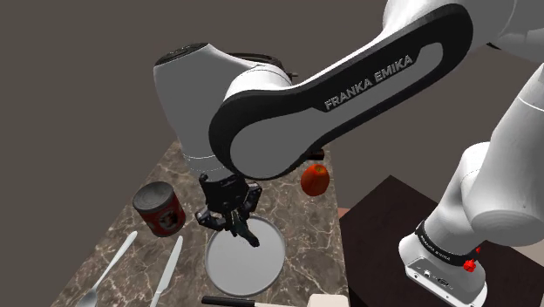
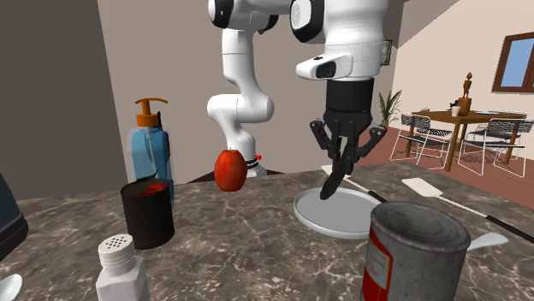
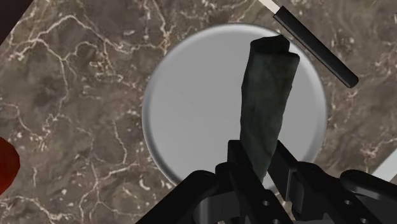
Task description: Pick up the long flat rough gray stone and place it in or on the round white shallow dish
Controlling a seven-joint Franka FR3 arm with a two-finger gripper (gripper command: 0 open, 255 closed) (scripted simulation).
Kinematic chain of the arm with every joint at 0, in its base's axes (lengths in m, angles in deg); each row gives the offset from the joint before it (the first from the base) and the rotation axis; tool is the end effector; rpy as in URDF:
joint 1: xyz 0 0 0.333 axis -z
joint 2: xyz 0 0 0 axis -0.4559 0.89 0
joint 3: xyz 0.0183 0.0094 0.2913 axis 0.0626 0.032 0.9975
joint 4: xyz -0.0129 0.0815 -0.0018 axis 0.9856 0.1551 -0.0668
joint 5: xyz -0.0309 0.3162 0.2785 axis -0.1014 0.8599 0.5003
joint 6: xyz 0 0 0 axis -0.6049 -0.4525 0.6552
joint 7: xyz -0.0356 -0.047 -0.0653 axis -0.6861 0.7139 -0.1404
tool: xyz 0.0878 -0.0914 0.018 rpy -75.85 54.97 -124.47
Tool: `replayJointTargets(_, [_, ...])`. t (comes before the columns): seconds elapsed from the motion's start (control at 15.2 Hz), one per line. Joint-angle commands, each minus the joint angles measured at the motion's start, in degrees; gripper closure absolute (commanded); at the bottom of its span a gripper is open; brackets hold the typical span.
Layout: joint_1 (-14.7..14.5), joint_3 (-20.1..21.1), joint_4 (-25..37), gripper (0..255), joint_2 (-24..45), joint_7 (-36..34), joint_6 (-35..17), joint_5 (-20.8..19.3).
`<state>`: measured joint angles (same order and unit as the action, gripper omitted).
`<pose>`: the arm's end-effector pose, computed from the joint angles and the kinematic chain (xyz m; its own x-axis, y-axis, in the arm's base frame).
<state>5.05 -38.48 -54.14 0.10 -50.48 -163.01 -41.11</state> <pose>0.3283 0.4827 0.3749 0.9890 -0.0655 -0.1327 -0.0621 -0.9976 0.0295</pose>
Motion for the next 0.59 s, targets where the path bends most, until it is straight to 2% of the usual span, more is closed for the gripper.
replayJointTargets(0.0, [-0.4,0.3,-1.6,255,-0.3,-0.6,-1.5,0.2])
replayJointTargets(0.53, [-0.7,0.3,-5.1,255,2.5,-1.3,-7.3,-1.3])
